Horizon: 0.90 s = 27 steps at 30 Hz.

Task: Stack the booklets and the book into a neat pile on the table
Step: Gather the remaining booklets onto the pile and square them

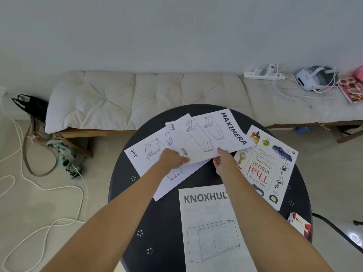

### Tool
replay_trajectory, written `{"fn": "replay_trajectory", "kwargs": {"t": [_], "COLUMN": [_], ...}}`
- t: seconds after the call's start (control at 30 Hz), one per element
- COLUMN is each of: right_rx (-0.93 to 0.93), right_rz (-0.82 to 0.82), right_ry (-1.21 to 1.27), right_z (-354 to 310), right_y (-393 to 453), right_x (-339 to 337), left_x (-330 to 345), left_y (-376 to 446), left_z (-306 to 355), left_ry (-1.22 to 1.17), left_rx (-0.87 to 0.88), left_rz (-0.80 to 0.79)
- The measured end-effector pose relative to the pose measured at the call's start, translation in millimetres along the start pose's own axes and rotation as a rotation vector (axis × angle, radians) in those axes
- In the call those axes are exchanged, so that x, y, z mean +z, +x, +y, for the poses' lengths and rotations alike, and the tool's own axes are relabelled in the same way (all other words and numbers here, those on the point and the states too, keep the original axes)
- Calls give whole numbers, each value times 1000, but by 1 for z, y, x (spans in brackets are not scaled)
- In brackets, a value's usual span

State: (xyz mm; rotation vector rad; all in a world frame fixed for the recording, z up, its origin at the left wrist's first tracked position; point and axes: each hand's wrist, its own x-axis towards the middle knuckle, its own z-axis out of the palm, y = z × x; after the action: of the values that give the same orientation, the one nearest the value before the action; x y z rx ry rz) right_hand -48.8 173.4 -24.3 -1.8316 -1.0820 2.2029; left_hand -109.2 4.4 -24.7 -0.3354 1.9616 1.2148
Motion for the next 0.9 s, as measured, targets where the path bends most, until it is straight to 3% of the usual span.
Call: {"fn": "replay_trajectory", "kwargs": {"t": [0.17,0.3,0.5,0.6,0.8,0.9], "right_rx": [-134,-222,-290,-277,-227,-247], "right_rz": [-48,-49,-166,-238,-338,-399], "right_ry": [4,-57,-382,-531,-799,-942], "right_z": [9,23,38,41,43,44], "right_y": [-22,-41,-57,-58,-64,-73], "right_x": [-8,-31,-97,-135,-193,-215], "left_x": [5,4,-2,-4,17,41], "left_y": [-42,-64,-102,-117,-153,-167], "left_z": [-25,-57,-104,-123,-149,-153], "left_ry": [-248,-703,-836,-806,-498,-401], "left_rx": [9,-82,-22,-32,-17,38], "left_rz": [-59,-55,-2,33,-125,-89]}}
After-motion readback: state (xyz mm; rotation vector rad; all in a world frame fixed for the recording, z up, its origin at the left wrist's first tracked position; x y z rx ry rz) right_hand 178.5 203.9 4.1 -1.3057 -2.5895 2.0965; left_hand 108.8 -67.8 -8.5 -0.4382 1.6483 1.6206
